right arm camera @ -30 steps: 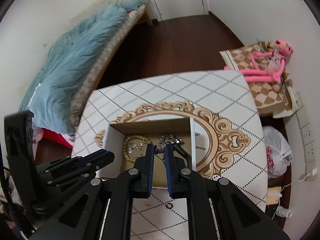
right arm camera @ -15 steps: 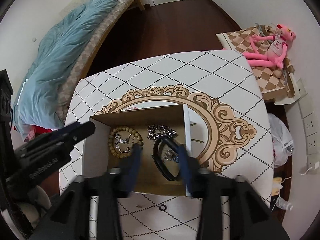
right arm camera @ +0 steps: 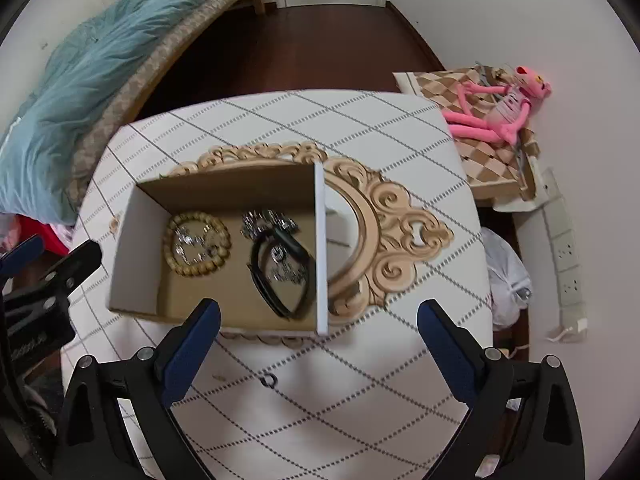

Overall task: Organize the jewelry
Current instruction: 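Lift both open tools up out of the box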

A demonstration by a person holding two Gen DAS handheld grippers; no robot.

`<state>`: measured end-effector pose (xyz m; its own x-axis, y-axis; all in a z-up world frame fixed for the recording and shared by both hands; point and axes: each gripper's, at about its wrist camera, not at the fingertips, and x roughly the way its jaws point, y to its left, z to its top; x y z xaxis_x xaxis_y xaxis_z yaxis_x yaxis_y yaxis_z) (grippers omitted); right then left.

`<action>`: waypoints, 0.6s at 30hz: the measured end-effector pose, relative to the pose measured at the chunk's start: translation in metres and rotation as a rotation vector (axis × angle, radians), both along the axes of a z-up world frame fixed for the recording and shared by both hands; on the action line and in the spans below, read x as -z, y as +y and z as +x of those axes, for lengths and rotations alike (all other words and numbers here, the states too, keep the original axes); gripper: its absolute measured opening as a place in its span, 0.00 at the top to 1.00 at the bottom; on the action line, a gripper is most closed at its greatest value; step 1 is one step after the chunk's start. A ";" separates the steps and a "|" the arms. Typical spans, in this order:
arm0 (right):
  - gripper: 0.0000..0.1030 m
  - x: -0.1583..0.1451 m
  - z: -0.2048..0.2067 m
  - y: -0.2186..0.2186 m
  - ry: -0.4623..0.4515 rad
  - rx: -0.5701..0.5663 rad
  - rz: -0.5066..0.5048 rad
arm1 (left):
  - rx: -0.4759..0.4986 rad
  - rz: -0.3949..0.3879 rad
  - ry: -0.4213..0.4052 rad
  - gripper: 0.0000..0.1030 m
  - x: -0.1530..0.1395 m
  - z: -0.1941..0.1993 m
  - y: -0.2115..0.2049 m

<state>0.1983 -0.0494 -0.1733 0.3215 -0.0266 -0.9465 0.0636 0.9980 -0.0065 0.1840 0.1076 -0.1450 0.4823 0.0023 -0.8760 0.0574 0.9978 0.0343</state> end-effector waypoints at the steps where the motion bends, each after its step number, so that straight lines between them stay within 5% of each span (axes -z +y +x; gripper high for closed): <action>1: 0.03 0.000 -0.003 0.000 0.002 0.002 0.001 | -0.003 0.002 -0.001 0.02 0.000 -0.004 0.000; 18: 0.03 -0.068 -0.063 0.015 -0.155 -0.016 -0.046 | -0.014 0.010 -0.108 0.02 -0.060 -0.070 0.004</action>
<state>0.1358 -0.0348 -0.1048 0.4643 -0.0623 -0.8835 0.0511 0.9977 -0.0435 0.1143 0.1121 -0.0850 0.5736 0.0183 -0.8190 0.0388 0.9980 0.0495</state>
